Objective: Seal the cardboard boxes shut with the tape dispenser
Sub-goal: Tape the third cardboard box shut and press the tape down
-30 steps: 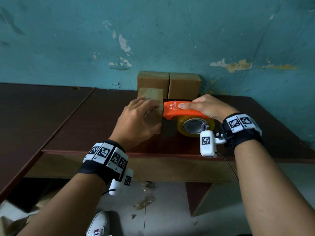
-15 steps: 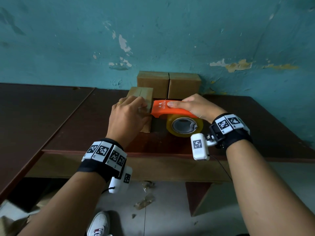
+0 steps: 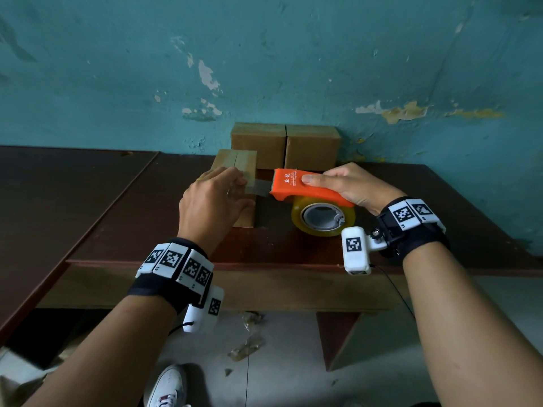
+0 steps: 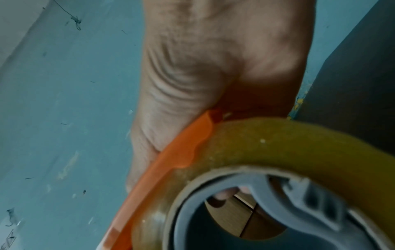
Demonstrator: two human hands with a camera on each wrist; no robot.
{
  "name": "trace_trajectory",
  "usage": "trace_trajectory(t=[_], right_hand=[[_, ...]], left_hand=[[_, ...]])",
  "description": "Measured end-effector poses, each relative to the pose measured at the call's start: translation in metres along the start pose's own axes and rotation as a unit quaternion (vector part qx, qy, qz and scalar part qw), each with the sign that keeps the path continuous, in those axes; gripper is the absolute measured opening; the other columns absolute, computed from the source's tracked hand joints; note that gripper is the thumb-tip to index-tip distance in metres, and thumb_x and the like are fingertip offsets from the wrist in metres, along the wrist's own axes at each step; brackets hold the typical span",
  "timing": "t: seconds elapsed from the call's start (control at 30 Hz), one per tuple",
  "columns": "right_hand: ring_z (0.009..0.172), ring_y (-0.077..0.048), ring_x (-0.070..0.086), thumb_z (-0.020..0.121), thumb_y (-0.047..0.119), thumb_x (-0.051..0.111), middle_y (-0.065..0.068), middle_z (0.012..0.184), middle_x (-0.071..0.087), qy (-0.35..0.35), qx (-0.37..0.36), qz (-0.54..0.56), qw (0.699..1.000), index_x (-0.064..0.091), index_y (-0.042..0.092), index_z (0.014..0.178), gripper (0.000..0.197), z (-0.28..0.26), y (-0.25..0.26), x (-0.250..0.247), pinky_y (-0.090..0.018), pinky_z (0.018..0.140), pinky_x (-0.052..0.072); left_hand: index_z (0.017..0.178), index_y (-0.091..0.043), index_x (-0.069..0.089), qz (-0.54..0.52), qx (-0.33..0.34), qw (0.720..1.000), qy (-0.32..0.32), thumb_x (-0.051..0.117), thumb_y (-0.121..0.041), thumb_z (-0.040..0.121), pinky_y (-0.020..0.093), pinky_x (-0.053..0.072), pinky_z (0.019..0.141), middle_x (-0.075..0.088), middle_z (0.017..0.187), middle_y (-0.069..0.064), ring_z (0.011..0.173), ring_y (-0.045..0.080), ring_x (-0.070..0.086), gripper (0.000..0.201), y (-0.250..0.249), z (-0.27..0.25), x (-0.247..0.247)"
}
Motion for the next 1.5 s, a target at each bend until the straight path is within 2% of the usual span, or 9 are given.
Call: trace_trajectory(t=[0.13,0.3,0.5,0.73,0.9,1.03,1.27,1.37,1.5], right_hand=[[0.095,-0.042,0.077,0.072,0.068,0.079,-0.019,0.096,0.080,-0.012,0.011,-0.003,1.000,0.080,0.000,0.104,0.075,-0.004,-0.007,-0.011,-0.047,0.093,0.060],[0.071,-0.021,0.070,0.070,0.074,0.079,-0.022,0.089,0.076,-0.009,0.018,-0.053,0.998,0.079,-0.001,0.095,0.079,-0.002,-0.003,-0.011,-0.033,0.076,0.050],[0.062,-0.017,0.069,0.073,0.073,0.082,-0.007,0.071,0.075,-0.008,0.043,-0.124,0.991,0.079,0.000,0.086,0.074,0.010,0.012,0.000,-0.033,0.071,0.050],[0.074,-0.024,0.073,0.068,0.078,0.083,-0.007,0.079,0.077,-0.007,0.097,-0.184,0.978,0.080,0.009,0.086,0.071,0.024,0.028,0.017,-0.035,0.074,0.052],[0.086,-0.027,0.076,0.063,0.082,0.083,-0.007,0.090,0.080,-0.008,0.139,-0.195,0.971,0.080,0.012,0.096,0.078,0.027,0.030,0.023,-0.040,0.089,0.057],[0.086,-0.027,0.075,0.065,0.081,0.083,-0.008,0.092,0.080,-0.011,0.152,-0.178,0.972,0.077,0.011,0.098,0.077,0.025,0.029,0.025,-0.038,0.084,0.055],[0.094,-0.027,0.072,0.060,0.085,0.082,-0.009,0.103,0.075,-0.010,0.189,-0.166,0.968,0.069,0.011,0.112,0.092,0.021,0.028,0.026,-0.038,0.084,0.053],[0.092,-0.025,0.070,0.064,0.081,0.083,-0.008,0.103,0.073,-0.005,0.197,-0.194,0.961,0.068,0.011,0.107,0.083,0.019,0.035,0.030,-0.035,0.071,0.048],[0.094,-0.029,0.072,0.058,0.084,0.084,-0.009,0.105,0.075,0.013,0.200,-0.218,0.955,0.070,0.010,0.117,0.096,0.021,0.038,0.036,-0.034,0.070,0.049]], left_hand=[[0.105,-0.027,0.076,-0.018,-0.021,1.000,-0.001,0.095,-0.035,0.074,0.043,0.060,0.078,0.075,0.109,-0.016,0.100,0.013,0.071,0.036,0.003,0.001,-0.001],[0.105,-0.028,0.078,-0.021,-0.029,0.999,0.006,0.094,-0.033,0.076,0.041,0.060,0.083,0.077,0.112,-0.016,0.102,0.012,0.073,0.033,0.005,0.003,-0.003],[0.107,-0.027,0.076,-0.009,-0.021,1.000,0.015,0.093,-0.026,0.077,0.035,0.056,0.081,0.076,0.115,-0.015,0.104,0.015,0.072,0.034,0.005,0.003,-0.004],[0.107,-0.027,0.075,0.002,-0.014,1.000,0.016,0.092,-0.022,0.078,0.028,0.044,0.076,0.076,0.114,-0.014,0.105,0.015,0.071,0.034,0.006,0.003,-0.003],[0.106,-0.027,0.075,0.000,-0.017,1.000,0.014,0.091,-0.022,0.077,0.028,0.044,0.076,0.076,0.113,-0.014,0.106,0.015,0.071,0.033,0.006,0.003,-0.001],[0.105,-0.026,0.076,-0.003,-0.018,1.000,0.011,0.092,-0.023,0.078,0.026,0.041,0.075,0.077,0.114,-0.015,0.106,0.014,0.071,0.032,0.006,0.003,-0.002],[0.106,-0.027,0.076,0.007,-0.026,1.000,0.015,0.091,-0.028,0.078,0.028,0.041,0.073,0.077,0.113,-0.015,0.104,0.017,0.073,0.031,0.006,0.004,-0.002],[0.107,-0.029,0.077,0.013,-0.033,0.999,0.020,0.090,-0.029,0.080,0.032,0.047,0.075,0.077,0.113,-0.014,0.102,0.019,0.073,0.030,0.005,0.004,-0.003],[0.110,-0.030,0.077,0.011,-0.035,0.999,0.023,0.088,-0.027,0.082,0.035,0.051,0.080,0.077,0.118,-0.014,0.107,0.020,0.073,0.030,0.006,0.005,-0.006]])
Point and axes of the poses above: each hand's wrist, its own z-axis towards the middle knuckle, its own x-axis out of the palm, y = z × x, the point moved 4 cm from there along z, towards the middle knuckle
